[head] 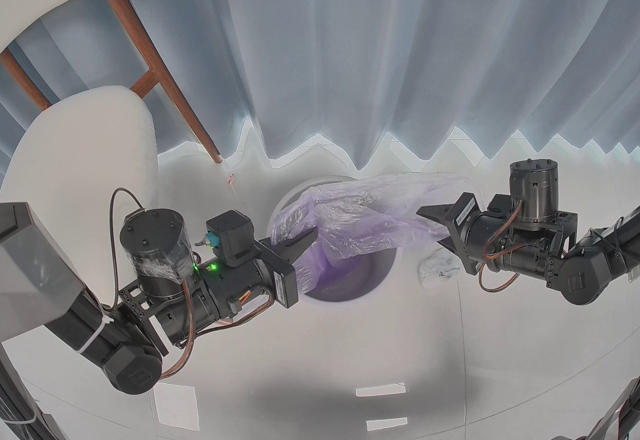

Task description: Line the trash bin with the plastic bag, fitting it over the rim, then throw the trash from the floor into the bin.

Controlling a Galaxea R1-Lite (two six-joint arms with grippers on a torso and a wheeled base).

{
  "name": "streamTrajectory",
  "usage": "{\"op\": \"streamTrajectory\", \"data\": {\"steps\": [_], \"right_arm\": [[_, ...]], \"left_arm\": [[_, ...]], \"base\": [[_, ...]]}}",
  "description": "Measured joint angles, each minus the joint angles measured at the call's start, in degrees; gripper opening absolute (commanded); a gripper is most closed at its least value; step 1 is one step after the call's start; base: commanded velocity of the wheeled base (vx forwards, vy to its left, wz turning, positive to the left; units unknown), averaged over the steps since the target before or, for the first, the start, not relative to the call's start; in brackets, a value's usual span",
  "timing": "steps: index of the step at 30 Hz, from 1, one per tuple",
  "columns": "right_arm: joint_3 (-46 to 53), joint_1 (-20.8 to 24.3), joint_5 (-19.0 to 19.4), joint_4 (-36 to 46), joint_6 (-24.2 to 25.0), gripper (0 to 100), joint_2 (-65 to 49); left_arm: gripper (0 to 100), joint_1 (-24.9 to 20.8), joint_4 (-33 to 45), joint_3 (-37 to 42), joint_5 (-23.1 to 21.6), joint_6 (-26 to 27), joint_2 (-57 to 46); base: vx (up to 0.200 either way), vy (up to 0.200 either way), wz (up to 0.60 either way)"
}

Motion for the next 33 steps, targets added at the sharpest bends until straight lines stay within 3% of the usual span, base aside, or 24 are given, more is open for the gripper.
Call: {"op": "streamTrajectory", "data": {"steps": [14,15,22,28,33], "right_arm": [[3.96,0.98,0.01,0.13,-2.9,0,-3.85],[4.29,1.28,0.06,0.13,-3.4,0,-4.35],[5.81,2.24,0.17,-0.32,-5.75,0,-6.64],[7.58,2.29,0.5,-5.33,-6.17,0,-7.74],[10.03,2.05,5.13,-9.0,-6.5,0,-8.51]], "left_arm": [[0,-1.18,-3.05,-1.11,2.49,-0.45,-0.06],[100,-1.34,-3.16,-0.95,2.49,-0.41,-0.06],[100,-2.67,-2.33,-0.41,3.63,-2.79,-0.24],[100,-2.69,2.77,-2.55,4.95,-6.55,-2.4],[100,-2.54,12.12,-4.86,4.67,-12.84,-7.28]], "base": [[0.0,0.0,0.0],[0.0,0.0,0.0],[0.0,0.0,0.0],[0.0,0.0,0.0],[0.0,0.0,0.0]]}}
